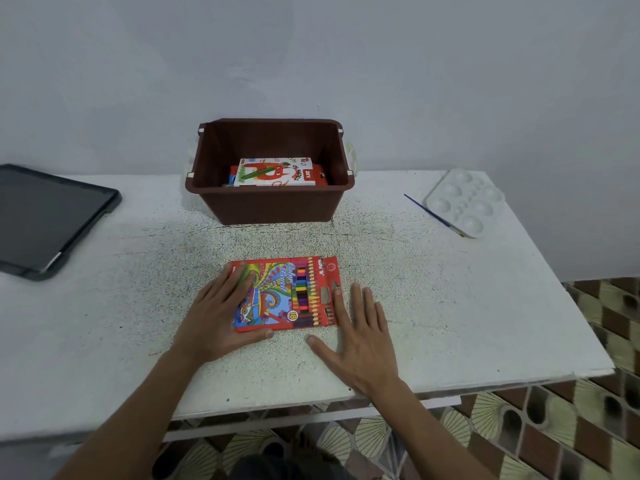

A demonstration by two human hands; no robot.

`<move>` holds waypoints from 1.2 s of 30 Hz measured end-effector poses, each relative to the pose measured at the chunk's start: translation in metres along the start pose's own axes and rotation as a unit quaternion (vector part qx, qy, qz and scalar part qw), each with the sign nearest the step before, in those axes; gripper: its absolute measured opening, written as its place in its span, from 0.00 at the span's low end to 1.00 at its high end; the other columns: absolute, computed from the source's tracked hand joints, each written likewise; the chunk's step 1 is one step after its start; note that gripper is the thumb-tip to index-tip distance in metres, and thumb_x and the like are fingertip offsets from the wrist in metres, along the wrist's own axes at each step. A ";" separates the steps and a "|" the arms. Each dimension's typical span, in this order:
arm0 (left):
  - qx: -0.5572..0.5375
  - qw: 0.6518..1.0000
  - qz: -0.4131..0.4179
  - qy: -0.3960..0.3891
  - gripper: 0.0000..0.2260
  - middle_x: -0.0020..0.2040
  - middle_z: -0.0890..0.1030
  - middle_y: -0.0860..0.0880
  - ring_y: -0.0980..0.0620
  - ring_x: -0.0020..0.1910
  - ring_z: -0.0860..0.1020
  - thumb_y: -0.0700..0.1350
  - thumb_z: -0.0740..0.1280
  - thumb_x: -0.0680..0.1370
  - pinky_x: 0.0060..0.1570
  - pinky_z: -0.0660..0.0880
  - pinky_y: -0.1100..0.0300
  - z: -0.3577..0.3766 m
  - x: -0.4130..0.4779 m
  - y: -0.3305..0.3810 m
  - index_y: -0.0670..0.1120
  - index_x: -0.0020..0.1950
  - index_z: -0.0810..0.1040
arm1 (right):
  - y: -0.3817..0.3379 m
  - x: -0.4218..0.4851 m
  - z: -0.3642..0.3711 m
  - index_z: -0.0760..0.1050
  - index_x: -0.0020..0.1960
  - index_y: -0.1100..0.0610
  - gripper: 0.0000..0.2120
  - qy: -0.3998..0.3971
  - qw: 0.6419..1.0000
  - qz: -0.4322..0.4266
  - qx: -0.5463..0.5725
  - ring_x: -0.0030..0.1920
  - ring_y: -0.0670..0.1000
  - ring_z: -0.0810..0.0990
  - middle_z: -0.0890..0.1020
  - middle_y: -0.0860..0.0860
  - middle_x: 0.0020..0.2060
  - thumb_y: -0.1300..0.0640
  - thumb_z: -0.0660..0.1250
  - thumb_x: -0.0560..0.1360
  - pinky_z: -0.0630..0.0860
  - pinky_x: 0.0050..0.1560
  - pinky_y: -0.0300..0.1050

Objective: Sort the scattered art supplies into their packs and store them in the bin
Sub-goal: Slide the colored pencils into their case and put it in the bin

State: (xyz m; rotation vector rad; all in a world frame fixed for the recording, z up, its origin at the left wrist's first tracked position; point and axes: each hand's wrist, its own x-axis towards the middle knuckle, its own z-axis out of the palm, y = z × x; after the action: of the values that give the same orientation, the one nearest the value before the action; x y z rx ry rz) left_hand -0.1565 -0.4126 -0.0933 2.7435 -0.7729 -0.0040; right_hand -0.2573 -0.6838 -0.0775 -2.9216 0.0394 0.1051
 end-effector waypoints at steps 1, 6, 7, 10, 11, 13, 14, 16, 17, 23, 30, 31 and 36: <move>0.000 1.000 0.000 0.001 0.50 0.81 0.53 0.49 0.48 0.80 0.49 0.79 0.56 0.68 0.73 0.57 0.45 0.000 0.000 0.000 0.47 0.80 0.57 | -0.001 0.000 0.001 0.33 0.79 0.48 0.47 -0.002 1.000 0.000 -0.001 0.77 0.56 0.31 0.37 0.56 0.78 0.21 0.41 0.72 0.38 0.76 0.56; -0.002 1.000 0.001 0.005 0.50 0.81 0.55 0.49 0.48 0.80 0.50 0.79 0.57 0.68 0.73 0.58 0.45 0.000 -0.001 0.001 0.47 0.80 0.57 | -0.002 -0.002 0.001 0.31 0.78 0.48 0.47 -0.007 1.000 -0.007 -0.004 0.77 0.58 0.31 0.36 0.57 0.78 0.22 0.42 0.72 0.39 0.76 0.58; -0.003 1.000 0.001 0.005 0.50 0.81 0.55 0.49 0.48 0.80 0.50 0.79 0.57 0.68 0.73 0.59 0.45 0.000 -0.001 0.001 0.47 0.80 0.57 | -0.002 -0.004 0.002 0.32 0.79 0.49 0.47 -0.001 1.000 -0.010 -0.002 0.77 0.58 0.32 0.38 0.57 0.78 0.22 0.43 0.73 0.40 0.76 0.58; -0.008 1.000 0.001 0.005 0.51 0.80 0.55 0.49 0.47 0.80 0.51 0.79 0.58 0.68 0.73 0.59 0.44 0.000 0.000 0.001 0.47 0.80 0.57 | -0.001 -0.011 0.002 0.37 0.80 0.50 0.46 0.005 1.000 -0.011 0.000 0.78 0.59 0.37 0.42 0.58 0.79 0.23 0.44 0.74 0.43 0.76 0.57; -0.008 1.000 -0.001 0.005 0.51 0.80 0.55 0.49 0.48 0.80 0.50 0.79 0.58 0.68 0.73 0.59 0.45 0.000 0.000 0.001 0.47 0.80 0.57 | -0.002 -0.013 0.004 0.38 0.80 0.51 0.46 0.003 1.000 -0.008 -0.001 0.78 0.59 0.38 0.43 0.58 0.79 0.23 0.45 0.74 0.44 0.75 0.58; -0.008 1.000 -0.002 0.006 0.51 0.81 0.54 0.50 0.48 0.80 0.50 0.79 0.58 0.68 0.73 0.58 0.46 0.000 0.000 0.001 0.48 0.80 0.57 | -0.005 -0.014 0.006 0.42 0.80 0.53 0.47 0.002 1.000 0.001 0.000 0.78 0.62 0.42 0.46 0.60 0.79 0.23 0.46 0.74 0.45 0.74 0.59; -0.008 1.000 -0.002 0.005 0.51 0.81 0.54 0.50 0.49 0.80 0.50 0.79 0.58 0.68 0.73 0.57 0.46 0.000 0.000 0.001 0.48 0.80 0.57 | -0.007 -0.014 0.007 0.44 0.80 0.55 0.47 0.003 1.000 0.002 -0.001 0.78 0.63 0.44 0.48 0.61 0.79 0.24 0.47 0.74 0.46 0.74 0.60; -0.004 1.000 -0.001 0.003 0.51 0.81 0.53 0.50 0.49 0.80 0.49 0.79 0.58 0.68 0.73 0.57 0.47 -0.001 0.000 0.001 0.48 0.80 0.56 | -0.008 -0.014 0.009 0.46 0.80 0.55 0.47 0.007 1.000 0.001 -0.001 0.78 0.64 0.45 0.50 0.61 0.78 0.24 0.48 0.74 0.48 0.73 0.60; -0.002 1.000 -0.001 0.003 0.51 0.81 0.53 0.50 0.49 0.80 0.49 0.79 0.58 0.68 0.74 0.56 0.47 -0.001 0.001 0.002 0.48 0.80 0.56 | -0.007 -0.014 0.009 0.46 0.80 0.54 0.47 0.007 1.000 0.001 0.000 0.78 0.63 0.45 0.50 0.61 0.78 0.24 0.47 0.74 0.47 0.74 0.60; 0.003 1.000 -0.002 -0.003 0.50 0.81 0.53 0.49 0.49 0.80 0.48 0.79 0.58 0.68 0.74 0.54 0.48 0.000 0.000 0.001 0.48 0.80 0.56 | -0.008 -0.009 -0.001 0.33 0.79 0.49 0.47 -0.008 1.000 0.009 0.009 0.77 0.58 0.31 0.37 0.57 0.78 0.21 0.40 0.71 0.37 0.77 0.55; -0.002 1.000 -0.001 -0.003 0.50 0.81 0.52 0.48 0.48 0.80 0.48 0.79 0.58 0.68 0.74 0.53 0.48 0.000 0.000 0.001 0.48 0.80 0.56 | -0.012 0.001 -0.001 0.30 0.78 0.48 0.47 -0.018 1.000 0.005 0.001 0.76 0.59 0.29 0.34 0.56 0.78 0.21 0.40 0.71 0.33 0.75 0.56; -0.003 1.000 -0.002 -0.004 0.50 0.81 0.52 0.48 0.48 0.80 0.48 0.79 0.58 0.68 0.74 0.53 0.48 0.000 0.000 0.001 0.48 0.80 0.56 | -0.010 0.001 -0.002 0.31 0.78 0.48 0.47 -0.017 1.000 0.000 -0.002 0.76 0.59 0.30 0.35 0.56 0.78 0.21 0.40 0.71 0.34 0.76 0.56; -0.006 1.000 -0.001 0.000 0.51 0.81 0.51 0.49 0.49 0.80 0.47 0.79 0.57 0.68 0.74 0.53 0.49 -0.002 -0.001 0.002 0.48 0.80 0.56 | -0.008 0.005 -0.006 0.39 0.80 0.48 0.46 0.001 0.999 0.008 0.051 0.78 0.58 0.37 0.43 0.55 0.80 0.22 0.38 0.71 0.37 0.76 0.52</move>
State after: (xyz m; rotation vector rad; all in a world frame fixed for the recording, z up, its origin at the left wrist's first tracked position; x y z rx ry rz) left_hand -0.1580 -0.4135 -0.0907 2.7331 -0.7686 -0.0074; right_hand -0.2515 -0.6777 -0.0700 -2.8200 0.0652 0.0982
